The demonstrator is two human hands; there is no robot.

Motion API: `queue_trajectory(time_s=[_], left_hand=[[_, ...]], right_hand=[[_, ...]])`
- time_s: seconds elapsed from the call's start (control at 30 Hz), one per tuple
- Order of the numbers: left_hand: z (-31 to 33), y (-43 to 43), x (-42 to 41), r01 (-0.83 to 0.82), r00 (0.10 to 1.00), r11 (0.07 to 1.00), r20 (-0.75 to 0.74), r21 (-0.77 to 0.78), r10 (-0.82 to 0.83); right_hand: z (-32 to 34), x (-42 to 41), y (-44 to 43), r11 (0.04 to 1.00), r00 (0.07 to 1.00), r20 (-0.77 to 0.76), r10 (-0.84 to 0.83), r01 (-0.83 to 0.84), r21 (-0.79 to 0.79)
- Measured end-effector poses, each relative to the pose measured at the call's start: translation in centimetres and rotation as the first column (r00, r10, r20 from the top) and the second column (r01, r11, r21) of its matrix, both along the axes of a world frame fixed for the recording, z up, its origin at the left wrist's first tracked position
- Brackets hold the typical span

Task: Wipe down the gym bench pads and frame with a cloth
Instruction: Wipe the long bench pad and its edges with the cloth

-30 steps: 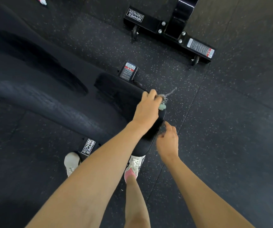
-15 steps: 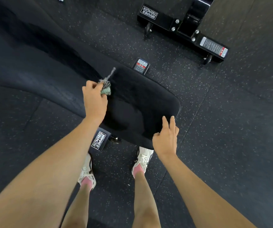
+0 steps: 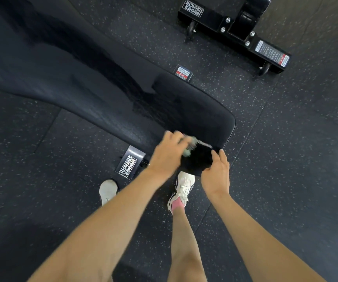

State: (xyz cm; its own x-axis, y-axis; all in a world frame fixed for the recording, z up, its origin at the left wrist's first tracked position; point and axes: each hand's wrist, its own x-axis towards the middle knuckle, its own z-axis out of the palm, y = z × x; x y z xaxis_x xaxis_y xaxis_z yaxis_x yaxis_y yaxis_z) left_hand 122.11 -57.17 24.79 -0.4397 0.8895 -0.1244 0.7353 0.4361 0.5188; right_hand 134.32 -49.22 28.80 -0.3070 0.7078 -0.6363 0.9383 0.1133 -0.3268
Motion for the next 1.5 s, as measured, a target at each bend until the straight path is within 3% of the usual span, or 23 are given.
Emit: queue_trajectory(time_s=[0.1, 0.17, 0.23, 0.3, 0.43, 0.53, 0.67, 0.73, 0.8, 0.87, 0.93, 1.07, 1.17, 1.3, 1.37, 1.5], left_hand=[[0.1, -2.1, -5.0, -0.278, 0.958, 0.960, -0.073, -0.018, 0.276], [0.0, -2.4, -6.0, -0.481, 0.875, 0.876, -0.095, -0.040, 0.475], [0.2, -1.5, -4.5, -0.580, 0.814, 0.813, -0.089, -0.052, 0.575], [0.4, -0.5, -1.1, -0.513, 0.858, 0.858, -0.044, -0.029, 0.512], [-0.2, -0.3, 6.4, -0.192, 0.981, 0.981, 0.023, -0.037, 0.193], [-0.3, -1.3, 8.0, -0.046, 0.997, 0.994, 0.049, -0.099, 0.051], [-0.2, -4.1, 4.1, 0.112, 0.994, 0.992, -0.001, -0.055, -0.112], [-0.4, -6.2, 1.6, 0.013, 0.999, 1.000, -0.038, 0.006, -0.013], [-0.8, -7.5, 0.7, -0.200, 0.980, 0.978, 0.005, 0.058, 0.200], [-0.8, -6.9, 2.0, -0.434, 0.896, 0.901, 0.110, 0.017, 0.430], [-0.2, -5.3, 4.4, -0.548, 0.816, 0.836, 0.196, -0.035, 0.544], [0.3, -3.8, 7.4, -0.446, 0.835, 0.889, 0.308, -0.107, 0.456], [-0.1, -4.8, 6.1, -0.234, 0.960, 0.972, 0.161, 0.004, 0.230], [0.6, -6.2, 1.2, -0.128, 0.990, 0.991, 0.063, 0.046, 0.125], [0.7, -7.2, -2.5, -0.246, 0.968, 0.968, -0.033, 0.043, 0.247], [0.0, -8.4, -10.9, -0.604, 0.792, 0.797, -0.121, -0.011, 0.599]], right_hand=[[0.2, -0.2, -0.3, 0.999, 0.999, 0.010, -0.032, 0.033, -0.017], [0.3, -0.3, -0.5, 0.999, 0.999, 0.013, -0.048, 0.048, -0.003], [0.4, -0.2, -0.6, 0.997, 0.997, 0.007, -0.073, 0.073, 0.008], [0.5, 0.2, -0.5, 0.996, 0.996, -0.006, -0.085, 0.085, -0.002], [0.0, 0.7, -0.2, 0.997, 0.996, -0.047, -0.073, 0.073, -0.002], [-0.3, 0.9, -0.1, 0.996, 0.994, -0.060, -0.091, 0.091, 0.009], [0.3, 0.6, -0.4, 0.995, 0.994, -0.050, -0.093, 0.092, -0.029], [0.5, 0.4, -0.7, 0.997, 0.997, -0.043, -0.071, 0.070, -0.024], [0.6, 0.3, -1.1, 0.998, 0.998, -0.027, -0.060, 0.060, -0.011], [0.5, 0.4, -1.5, 0.998, 0.998, -0.015, -0.057, 0.057, -0.002], [0.5, 0.4, -2.0, 0.999, 0.999, -0.006, -0.049, 0.049, -0.001], [0.1, 0.2, -2.8, 1.000, 1.000, 0.003, -0.020, 0.020, 0.020], [0.2, -0.3, -3.1, 0.999, 1.000, 0.013, 0.001, -0.001, 0.043], [0.4, -1.9, -3.7, 0.999, 0.999, -0.006, 0.046, -0.045, 0.030], [0.3, -3.0, -3.9, 0.997, 0.997, -0.019, 0.075, -0.074, 0.034], [0.1, -5.2, -4.0, 0.991, 0.991, -0.050, 0.128, -0.126, 0.044]])
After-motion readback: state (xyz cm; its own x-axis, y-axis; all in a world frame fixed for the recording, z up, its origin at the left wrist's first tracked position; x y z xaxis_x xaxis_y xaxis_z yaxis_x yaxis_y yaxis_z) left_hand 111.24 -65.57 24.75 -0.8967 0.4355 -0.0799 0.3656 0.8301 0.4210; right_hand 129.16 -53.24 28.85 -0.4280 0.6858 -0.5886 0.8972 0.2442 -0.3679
